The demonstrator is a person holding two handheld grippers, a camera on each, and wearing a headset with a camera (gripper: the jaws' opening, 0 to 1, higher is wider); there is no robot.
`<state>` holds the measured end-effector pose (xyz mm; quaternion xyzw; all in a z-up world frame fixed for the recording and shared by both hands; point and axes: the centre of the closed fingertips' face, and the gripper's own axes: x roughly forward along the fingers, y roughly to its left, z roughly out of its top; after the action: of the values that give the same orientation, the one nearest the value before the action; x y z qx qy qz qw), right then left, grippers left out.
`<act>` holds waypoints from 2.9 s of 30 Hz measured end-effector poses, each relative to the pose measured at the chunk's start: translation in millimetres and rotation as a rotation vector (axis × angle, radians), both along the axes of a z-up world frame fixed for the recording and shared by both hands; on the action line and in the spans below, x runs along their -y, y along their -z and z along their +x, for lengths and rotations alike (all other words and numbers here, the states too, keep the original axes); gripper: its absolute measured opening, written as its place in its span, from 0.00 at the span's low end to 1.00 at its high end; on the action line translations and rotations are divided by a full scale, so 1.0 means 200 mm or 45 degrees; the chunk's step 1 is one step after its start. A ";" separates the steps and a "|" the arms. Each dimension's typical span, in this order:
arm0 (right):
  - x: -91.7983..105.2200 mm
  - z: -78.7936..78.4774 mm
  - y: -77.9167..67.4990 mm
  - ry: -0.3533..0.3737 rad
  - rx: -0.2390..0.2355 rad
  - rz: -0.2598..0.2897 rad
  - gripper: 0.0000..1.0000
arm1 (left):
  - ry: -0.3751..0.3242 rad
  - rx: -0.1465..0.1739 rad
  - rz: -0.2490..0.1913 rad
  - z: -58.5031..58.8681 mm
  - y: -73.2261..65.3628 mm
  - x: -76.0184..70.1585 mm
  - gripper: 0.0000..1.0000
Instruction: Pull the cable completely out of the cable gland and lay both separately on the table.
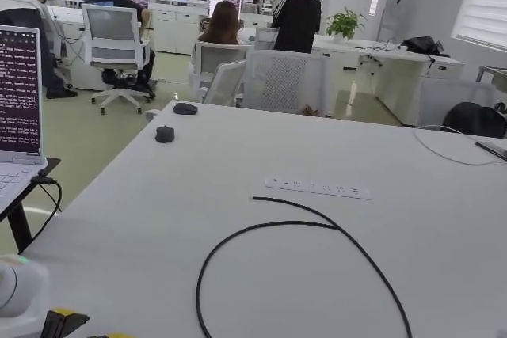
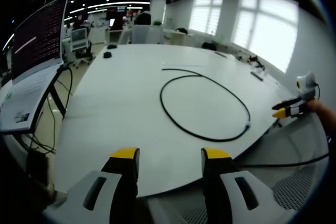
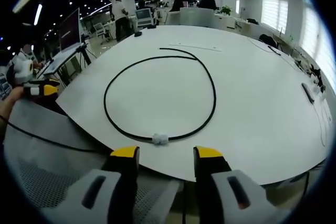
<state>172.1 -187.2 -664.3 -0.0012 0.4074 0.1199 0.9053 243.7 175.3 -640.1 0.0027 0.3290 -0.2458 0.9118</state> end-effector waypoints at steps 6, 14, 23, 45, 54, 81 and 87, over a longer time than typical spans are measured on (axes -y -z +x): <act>-0.02 0.00 0.00 -0.020 0.002 0.025 0.44 | 0.002 -0.001 -0.001 0.00 0.00 0.00 0.48; -0.04 -0.01 0.01 -0.046 -0.021 0.021 0.43 | 0.003 -0.002 -0.001 0.00 0.01 0.00 0.48; -0.07 -0.01 0.01 -0.081 -0.028 0.040 0.40 | 0.013 -0.006 0.003 0.00 0.01 0.00 0.47; -0.19 -0.08 0.06 -0.274 -0.140 0.087 0.39 | 0.025 -0.016 -0.002 -0.02 0.00 0.02 0.47; -0.23 -0.13 0.08 -0.458 -0.205 0.049 0.40 | 0.029 -0.019 -0.009 -0.03 0.00 0.03 0.46; -0.12 0.09 0.32 -1.171 -0.275 -0.450 0.34 | 0.037 -0.016 -0.024 -0.02 0.00 0.03 0.47; -0.13 0.16 0.40 -1.268 -0.317 -0.542 0.21 | 0.050 -0.022 -0.024 -0.03 0.00 0.04 0.48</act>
<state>204.1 -162.2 -743.5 -0.3625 0.4767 0.4477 0.6640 238.4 167.4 -640.5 -0.0014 0.3343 -0.2666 0.9040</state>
